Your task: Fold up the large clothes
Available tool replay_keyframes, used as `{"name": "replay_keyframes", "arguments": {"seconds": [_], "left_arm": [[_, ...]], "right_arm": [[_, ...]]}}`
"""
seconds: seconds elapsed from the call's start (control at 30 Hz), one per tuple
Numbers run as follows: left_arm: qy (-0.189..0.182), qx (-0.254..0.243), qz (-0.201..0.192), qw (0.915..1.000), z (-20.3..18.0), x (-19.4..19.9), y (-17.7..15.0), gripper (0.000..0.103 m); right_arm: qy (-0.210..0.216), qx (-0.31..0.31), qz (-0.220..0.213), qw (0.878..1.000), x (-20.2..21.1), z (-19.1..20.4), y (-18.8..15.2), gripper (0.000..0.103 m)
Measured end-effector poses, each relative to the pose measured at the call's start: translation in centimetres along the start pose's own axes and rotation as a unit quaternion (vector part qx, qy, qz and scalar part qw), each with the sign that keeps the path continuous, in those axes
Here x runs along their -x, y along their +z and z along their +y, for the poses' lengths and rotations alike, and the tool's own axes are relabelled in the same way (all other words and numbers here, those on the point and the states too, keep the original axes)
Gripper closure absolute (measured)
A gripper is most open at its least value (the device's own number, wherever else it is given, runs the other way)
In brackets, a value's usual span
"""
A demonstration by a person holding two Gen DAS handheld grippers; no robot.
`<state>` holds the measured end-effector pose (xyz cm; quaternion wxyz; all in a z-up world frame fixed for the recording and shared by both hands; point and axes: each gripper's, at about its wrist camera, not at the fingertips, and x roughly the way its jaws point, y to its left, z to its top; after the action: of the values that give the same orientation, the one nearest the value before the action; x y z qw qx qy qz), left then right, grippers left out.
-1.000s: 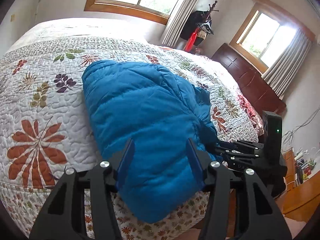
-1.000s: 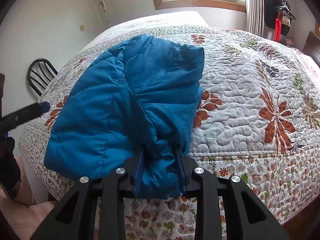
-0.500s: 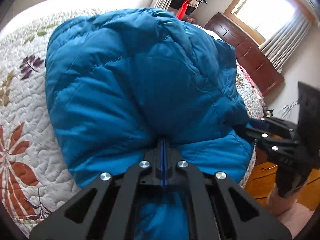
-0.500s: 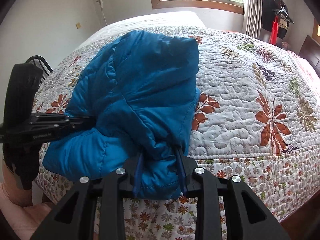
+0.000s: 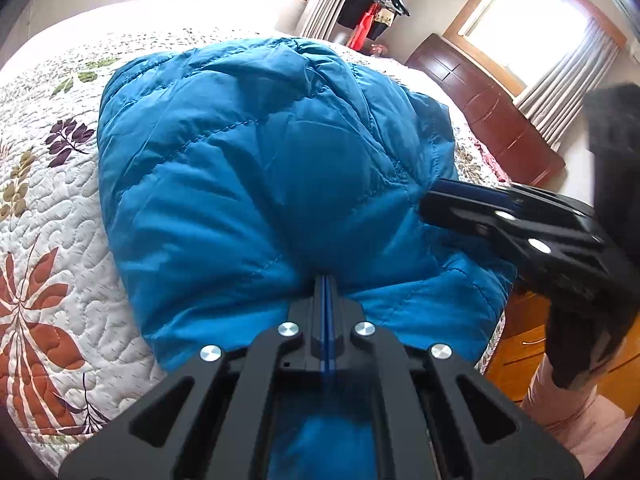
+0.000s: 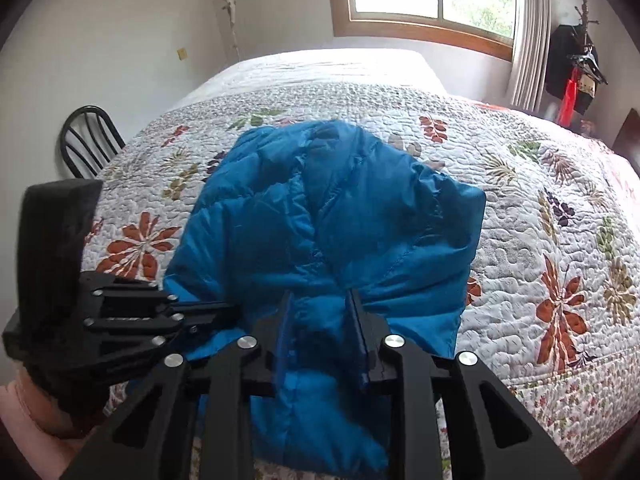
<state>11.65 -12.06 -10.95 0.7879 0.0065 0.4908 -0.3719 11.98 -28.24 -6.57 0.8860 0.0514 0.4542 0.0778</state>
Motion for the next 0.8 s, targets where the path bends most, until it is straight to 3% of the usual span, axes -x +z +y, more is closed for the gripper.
{"name": "replay_keyframes", "arguments": {"seconds": [0.17, 0.37, 0.6, 0.7, 0.73, 0.8], "left_arm": [[0.0, -0.001, -0.005, 1.0, 0.2, -0.4, -0.2, 0.102], [0.017, -0.01, -0.02, 0.9996, 0.2, -0.2, -1.7, 0.101], [0.018, 0.006, -0.022, 0.9996, -0.1, 1.1, -1.4, 0.102], [0.042, -0.002, -0.032, 0.9986, -0.6, 2.5, -1.4, 0.102], [0.05, -0.004, -0.036, 0.9981, -0.7, 3.1, -1.3, 0.096], [0.064, -0.005, -0.048, 0.9968, -0.7, 4.1, -1.2, 0.077]], "right_arm": [[0.025, -0.021, 0.035, 0.999, -3.2, -1.9, 0.2, 0.082], [0.08, -0.055, 0.033, 0.995, -4.8, -4.1, -0.3, 0.083], [0.065, -0.05, 0.011, 0.997, -2.4, -2.9, -0.2, 0.082], [0.057, -0.044, -0.009, 0.997, 0.0, -2.8, 0.0, 0.073], [0.047, -0.04, -0.017, 0.998, 0.7, -2.7, 0.0, 0.067], [0.022, -0.036, -0.027, 0.999, 1.9, -2.8, 0.0, 0.046]]}}
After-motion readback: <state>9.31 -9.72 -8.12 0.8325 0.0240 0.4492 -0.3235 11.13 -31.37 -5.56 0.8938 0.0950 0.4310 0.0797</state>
